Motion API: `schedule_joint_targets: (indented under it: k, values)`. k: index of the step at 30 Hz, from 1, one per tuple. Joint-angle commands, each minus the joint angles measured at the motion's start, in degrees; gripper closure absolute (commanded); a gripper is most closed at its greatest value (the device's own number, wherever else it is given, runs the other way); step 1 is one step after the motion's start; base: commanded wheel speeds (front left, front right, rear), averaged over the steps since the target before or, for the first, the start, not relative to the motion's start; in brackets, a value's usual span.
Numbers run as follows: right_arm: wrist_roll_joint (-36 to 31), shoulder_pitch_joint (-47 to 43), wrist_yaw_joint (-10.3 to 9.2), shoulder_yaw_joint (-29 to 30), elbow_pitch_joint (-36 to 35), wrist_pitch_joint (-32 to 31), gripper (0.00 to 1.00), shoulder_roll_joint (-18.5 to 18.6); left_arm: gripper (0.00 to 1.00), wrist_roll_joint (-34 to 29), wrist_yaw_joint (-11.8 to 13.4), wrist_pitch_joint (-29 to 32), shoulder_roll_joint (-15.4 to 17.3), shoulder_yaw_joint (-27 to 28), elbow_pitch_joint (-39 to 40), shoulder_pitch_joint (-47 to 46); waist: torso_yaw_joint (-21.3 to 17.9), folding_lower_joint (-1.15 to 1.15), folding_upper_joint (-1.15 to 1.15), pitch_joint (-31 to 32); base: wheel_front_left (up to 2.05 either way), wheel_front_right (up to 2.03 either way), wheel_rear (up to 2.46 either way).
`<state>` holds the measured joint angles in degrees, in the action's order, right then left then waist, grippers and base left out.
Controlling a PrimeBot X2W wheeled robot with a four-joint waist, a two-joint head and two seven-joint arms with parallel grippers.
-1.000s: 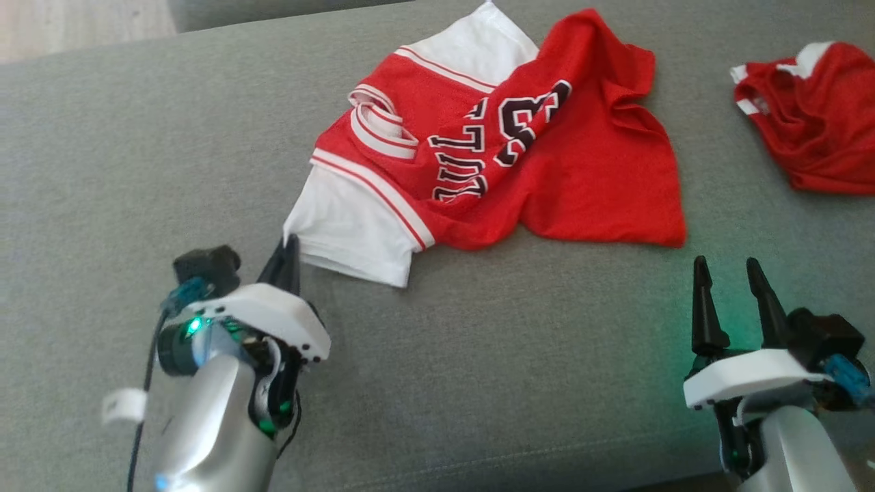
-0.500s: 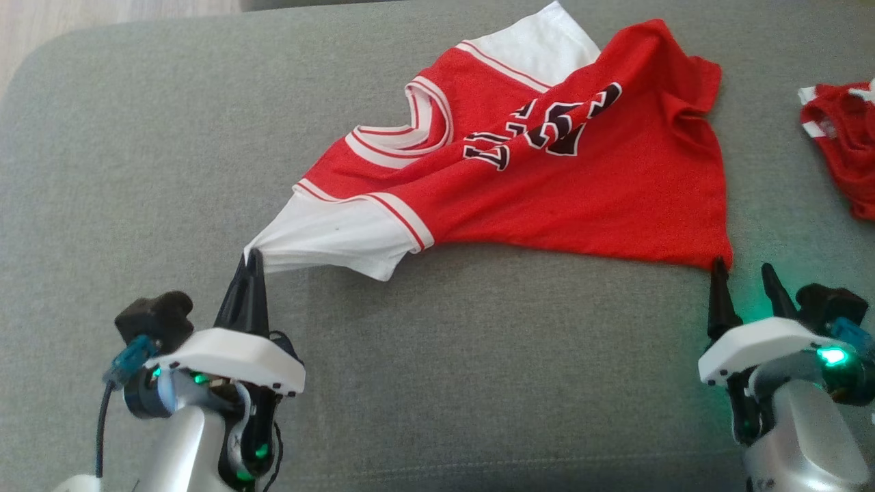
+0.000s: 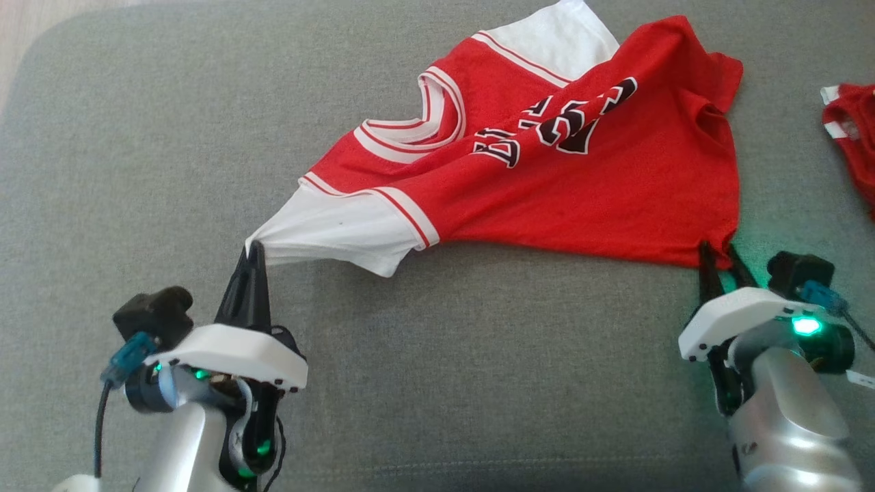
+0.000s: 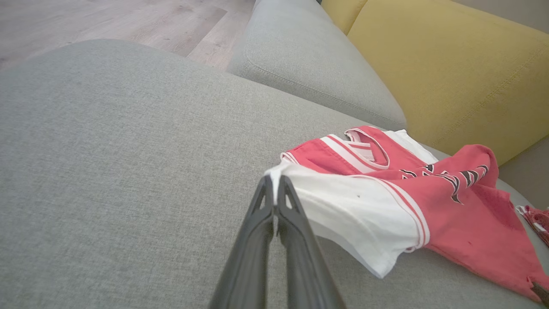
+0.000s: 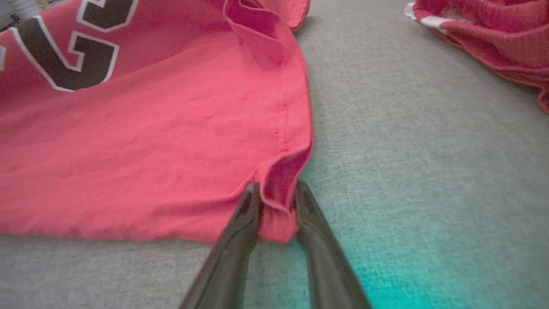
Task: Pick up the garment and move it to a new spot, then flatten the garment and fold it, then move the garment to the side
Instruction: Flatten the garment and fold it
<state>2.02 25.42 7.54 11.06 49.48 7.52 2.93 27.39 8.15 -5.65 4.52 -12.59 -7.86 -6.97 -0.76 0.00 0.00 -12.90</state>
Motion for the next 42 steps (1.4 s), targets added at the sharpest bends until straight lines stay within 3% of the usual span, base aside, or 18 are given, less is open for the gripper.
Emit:
schedule_joint_targets:
  k: [1, 2, 8, 15, 24, 33, 38, 42]
  values:
    - [0.3, 0.1, -0.05, -2.1, 0.3, -1.0, 0.77, -0.1, 1.0, 0.5, 0.3, -0.5, 0.6, 1.6, 2.1, -0.9, -0.1, 0.0, 0.0, 0.1, 0.0, 0.0, 0.0]
    - [0.6, 0.1, -0.05, -2.3, 0.4, -1.1, 1.0, -0.1, 1.0, 0.6, 0.3, -0.7, 0.6, 1.6, 2.1, -0.9, -0.1, 0.0, 0.0, 0.2, 0.0, 0.0, 0.0]
    - [4.0, 0.5, -0.05, -4.5, -2.3, 1.8, 1.0, -0.1, 1.0, 1.6, -0.2, -2.6, 0.4, 2.2, 3.2, -1.3, -0.9, 0.0, 0.0, 1.2, 0.0, 0.0, 0.0]
    - [5.5, 0.3, -0.05, -7.3, -11.1, 4.1, 1.0, -0.1, 1.0, 4.3, -2.0, -5.9, 0.0, 3.6, 7.4, -2.2, -2.2, 0.0, 0.0, 3.8, 0.0, 0.0, 0.0]
    - [4.5, -2.8, -0.05, -8.8, -37.2, 1.2, 1.0, 0.1, 1.0, 2.6, -1.6, -6.3, 2.6, 5.7, 21.8, -4.9, -4.0, 0.0, 0.0, 10.3, 0.0, 0.0, 0.0]
    - [3.6, -4.8, -0.05, -8.7, -67.0, -5.8, 1.0, 2.9, 1.0, -2.9, 0.2, 1.5, 8.9, 6.8, 41.1, -12.9, -4.8, 0.0, 0.0, 13.6, 0.0, 0.0, 0.0]
    - [2.6, -4.7, -0.05, -8.7, -76.8, -10.1, 1.0, 4.5, 1.0, -4.8, 0.1, 6.9, 12.3, 7.7, 48.0, -20.3, -4.8, 0.0, 0.0, 13.4, 0.0, 0.0, 0.0]
    - [2.9, -5.1, -0.05, -8.5, -80.5, -13.2, 1.0, 5.2, 1.0, -5.0, -0.2, 11.0, 14.5, 8.2, 47.5, -25.3, -4.4, 0.0, 0.0, 11.8, 0.0, 0.0, 0.0]
